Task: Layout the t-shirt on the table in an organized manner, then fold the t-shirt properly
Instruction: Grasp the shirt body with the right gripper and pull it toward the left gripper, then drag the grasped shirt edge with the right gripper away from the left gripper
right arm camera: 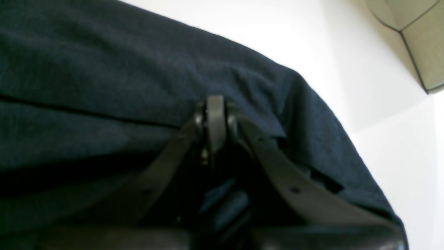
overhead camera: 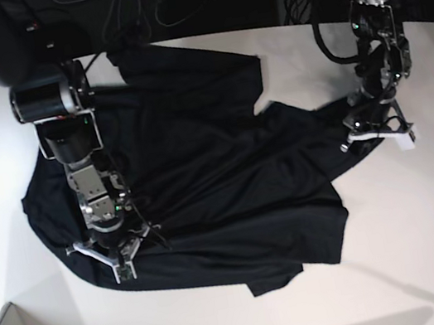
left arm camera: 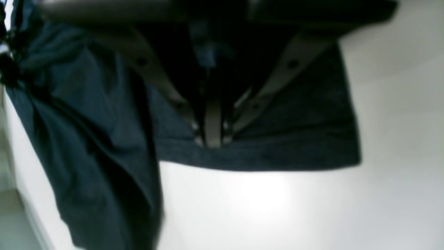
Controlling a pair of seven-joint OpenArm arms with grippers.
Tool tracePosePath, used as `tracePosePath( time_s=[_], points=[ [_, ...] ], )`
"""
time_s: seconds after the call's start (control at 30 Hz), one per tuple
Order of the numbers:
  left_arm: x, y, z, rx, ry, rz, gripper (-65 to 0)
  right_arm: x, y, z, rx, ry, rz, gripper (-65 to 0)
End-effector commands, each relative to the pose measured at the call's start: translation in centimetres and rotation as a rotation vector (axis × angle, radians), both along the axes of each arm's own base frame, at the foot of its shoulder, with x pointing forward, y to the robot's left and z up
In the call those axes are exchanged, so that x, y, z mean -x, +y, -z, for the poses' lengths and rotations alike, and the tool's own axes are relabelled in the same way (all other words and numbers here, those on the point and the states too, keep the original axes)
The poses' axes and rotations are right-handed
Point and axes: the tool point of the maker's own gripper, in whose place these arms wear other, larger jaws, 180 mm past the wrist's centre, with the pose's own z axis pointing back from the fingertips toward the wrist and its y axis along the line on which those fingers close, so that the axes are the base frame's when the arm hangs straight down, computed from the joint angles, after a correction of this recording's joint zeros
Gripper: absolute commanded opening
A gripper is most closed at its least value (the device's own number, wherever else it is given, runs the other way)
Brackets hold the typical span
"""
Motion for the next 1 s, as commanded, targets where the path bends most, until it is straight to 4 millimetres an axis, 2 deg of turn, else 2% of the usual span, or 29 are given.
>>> tracePosePath(
  time_s=[0.0,0.07,0.13,0.27,0.3,0.4,0.57,0.6,0.73,0.83,0.9,0.97],
  points=[
    [1.9,2.3,1.4,-0.052,0.090,-0.020,-65.0,-1.8,-0.9,-2.9,0.018,-0.075,0.004,-65.0],
    [3.6,3.8,2.0,-0.075,0.121,-0.030,-65.0,-1.9,-1.3,-2.9,0.023,-0.072,0.009,-65.0],
    [5.4,6.4,2.0,-0.092,0.133,-0.087,-65.0,-2.0,-2.4,-3.4,0.036,-0.077,0.020,-65.0],
    [8.3,10.2,0.9,-0.104,0.120,-0.197,-65.0,-2.1,-3.0,-3.6,0.043,-0.081,0.029,-65.0],
    [9.0,10.5,0.8,-0.104,0.118,-0.211,-65.0,-2.1,-3.0,-3.6,0.043,-0.081,0.029,-65.0],
    [9.3,10.5,-0.5,-0.108,0.082,-0.222,-65.0,-2.0,-3.0,-3.4,0.043,-0.078,0.029,-65.0],
    [8.3,8.5,-3.5,-0.113,-0.008,-0.185,-65.0,-2.1,-2.5,-3.6,0.037,-0.089,0.021,-65.0],
    [8.2,8.1,-4.1,-0.113,-0.026,-0.177,-65.0,-2.2,-2.0,-3.6,0.032,-0.089,0.016,-65.0],
    [7.5,6.7,-7.7,-0.140,-0.116,-0.134,-65.0,-3.1,1.1,-5.4,-0.016,-0.142,-0.038,-65.0],
    [6.9,6.0,-10.1,-0.156,-0.176,-0.110,-65.0,-2.8,6.2,-5.7,-0.113,-0.148,-0.174,-65.0],
    [6.5,5.9,-10.4,-0.164,-0.185,-0.108,-65.0,-2.5,9.2,-6.1,-0.169,-0.134,-0.252,-65.0],
    [5.2,6.2,-10.1,-0.150,-0.192,-0.119,-65.0,-2.3,12.4,-5.9,-0.222,-0.087,-0.322,-65.0]
  ],
)
